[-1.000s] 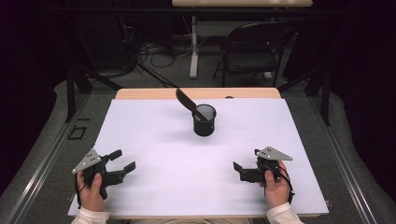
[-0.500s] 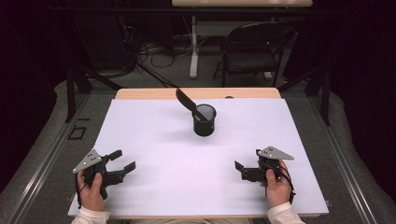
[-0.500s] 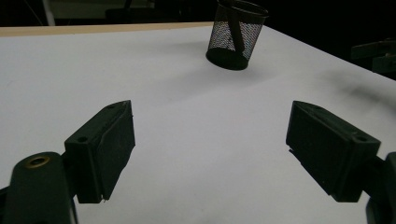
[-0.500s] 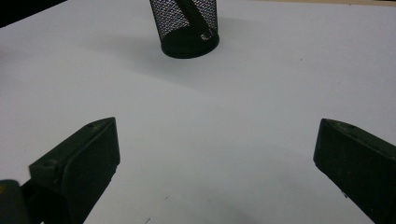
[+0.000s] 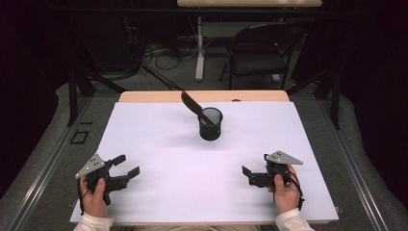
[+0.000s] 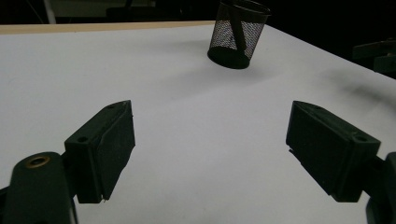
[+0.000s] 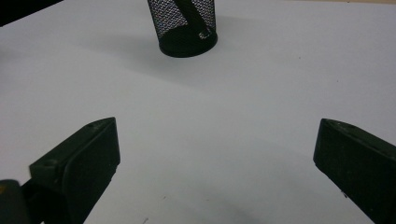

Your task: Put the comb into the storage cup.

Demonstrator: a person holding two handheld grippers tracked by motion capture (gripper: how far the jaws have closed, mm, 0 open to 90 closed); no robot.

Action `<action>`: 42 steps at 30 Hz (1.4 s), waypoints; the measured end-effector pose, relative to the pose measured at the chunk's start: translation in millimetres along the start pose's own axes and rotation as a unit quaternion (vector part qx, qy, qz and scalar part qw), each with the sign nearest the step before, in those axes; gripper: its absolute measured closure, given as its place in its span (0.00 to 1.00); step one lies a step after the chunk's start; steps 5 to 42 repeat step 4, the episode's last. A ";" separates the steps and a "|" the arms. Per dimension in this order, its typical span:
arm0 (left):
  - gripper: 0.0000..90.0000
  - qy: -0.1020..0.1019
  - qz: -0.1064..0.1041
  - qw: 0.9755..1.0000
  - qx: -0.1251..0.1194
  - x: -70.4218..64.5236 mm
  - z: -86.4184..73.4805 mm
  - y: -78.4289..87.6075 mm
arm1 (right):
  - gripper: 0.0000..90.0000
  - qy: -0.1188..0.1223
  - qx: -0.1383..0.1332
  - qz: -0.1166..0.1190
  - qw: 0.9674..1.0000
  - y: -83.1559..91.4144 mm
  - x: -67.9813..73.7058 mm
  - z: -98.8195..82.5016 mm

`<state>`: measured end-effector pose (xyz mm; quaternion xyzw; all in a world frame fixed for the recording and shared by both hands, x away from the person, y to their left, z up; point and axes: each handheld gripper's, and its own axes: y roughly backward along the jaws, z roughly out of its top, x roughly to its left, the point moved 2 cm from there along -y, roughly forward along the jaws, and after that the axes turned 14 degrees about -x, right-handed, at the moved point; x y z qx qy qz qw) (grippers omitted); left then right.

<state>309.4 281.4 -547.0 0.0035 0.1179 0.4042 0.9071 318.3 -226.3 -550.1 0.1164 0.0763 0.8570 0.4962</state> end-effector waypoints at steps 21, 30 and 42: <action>0.18 0.000 0.001 1.000 -0.001 0.3 0.0 0.1 | 0.00 0.000 0.001 -0.001 1.000 -0.1 -0.6 -0.2; 0.18 0.000 0.001 1.000 -0.001 0.3 0.0 0.1 | 0.00 0.000 0.001 -0.001 1.000 -0.1 -0.6 -0.2; 0.18 0.000 0.001 1.000 -0.001 0.3 0.0 0.1 | 0.00 0.000 0.001 -0.001 1.000 -0.1 -0.6 -0.2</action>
